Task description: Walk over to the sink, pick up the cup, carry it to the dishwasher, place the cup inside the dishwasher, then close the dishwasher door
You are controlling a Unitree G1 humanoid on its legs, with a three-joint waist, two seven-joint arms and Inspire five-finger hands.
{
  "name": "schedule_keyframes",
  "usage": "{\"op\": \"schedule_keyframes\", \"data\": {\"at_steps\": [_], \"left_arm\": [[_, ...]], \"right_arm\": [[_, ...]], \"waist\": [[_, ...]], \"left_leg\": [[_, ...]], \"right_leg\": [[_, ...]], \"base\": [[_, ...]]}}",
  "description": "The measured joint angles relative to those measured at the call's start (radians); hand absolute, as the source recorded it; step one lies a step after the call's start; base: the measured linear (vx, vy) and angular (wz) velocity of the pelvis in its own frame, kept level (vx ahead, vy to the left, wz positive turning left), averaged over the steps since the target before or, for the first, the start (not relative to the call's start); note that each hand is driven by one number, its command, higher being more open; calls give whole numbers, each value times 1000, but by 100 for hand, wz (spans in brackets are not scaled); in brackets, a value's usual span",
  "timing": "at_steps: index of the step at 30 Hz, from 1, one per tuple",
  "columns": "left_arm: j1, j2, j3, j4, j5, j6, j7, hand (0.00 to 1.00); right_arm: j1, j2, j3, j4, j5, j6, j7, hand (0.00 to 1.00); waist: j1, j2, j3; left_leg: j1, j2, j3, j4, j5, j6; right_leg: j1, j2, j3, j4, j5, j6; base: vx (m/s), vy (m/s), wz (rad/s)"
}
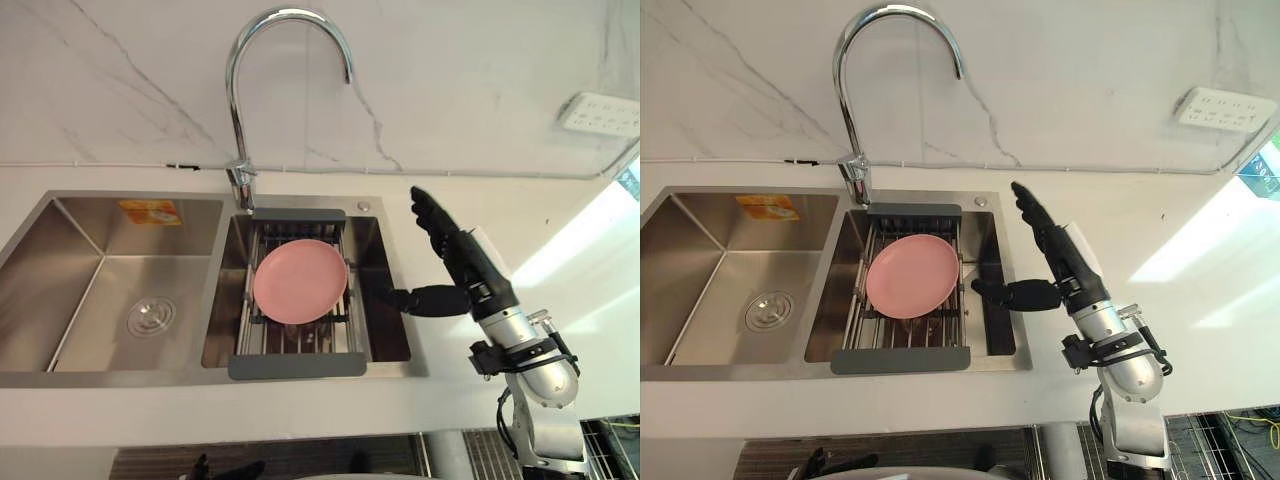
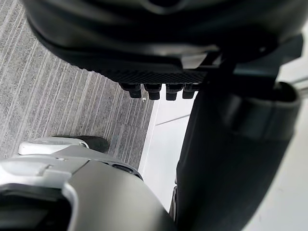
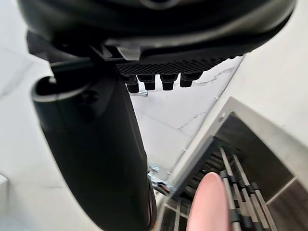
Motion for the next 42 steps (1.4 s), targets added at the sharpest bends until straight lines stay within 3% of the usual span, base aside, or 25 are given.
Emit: {"op": "schedule_keyframes", "data": {"at_steps": [5,10,25,42], "left_arm": [[2,1,0,3,4,9,0,100],[2,2,0,2,13,22,0,100],[-1,6,0,3,42,37,-2,100],[-10,7,1,-15,42,66,-9,100]], "right_arm": [[-14,-54,77,-62,-254,-56,-8,100],[-71,-71,151,-67,-356,-71,-9,100],[-163,-85,305,-34,-387,-23,-19,100],[-264,-86,463,179,-557,25,-58,100]], "waist": [[1,-1,-22],[5,-2,-23],[29,-9,-55],[63,-15,-59]], "left_leg": [[0,4,4,-2,1,-3],[-5,11,14,-4,4,-9],[-17,0,18,-13,17,-3],[-44,12,-10,-20,41,-15]], "right_leg": [[0,3,-3,-1,-2,-3],[-1,6,-16,-1,-5,-8],[-13,-3,-15,-2,16,-4],[-26,3,-57,-2,13,-17]], "base": [[-46,-6,0],[-28,-16,7],[-19,7,0],[-27,-3,6]]}}
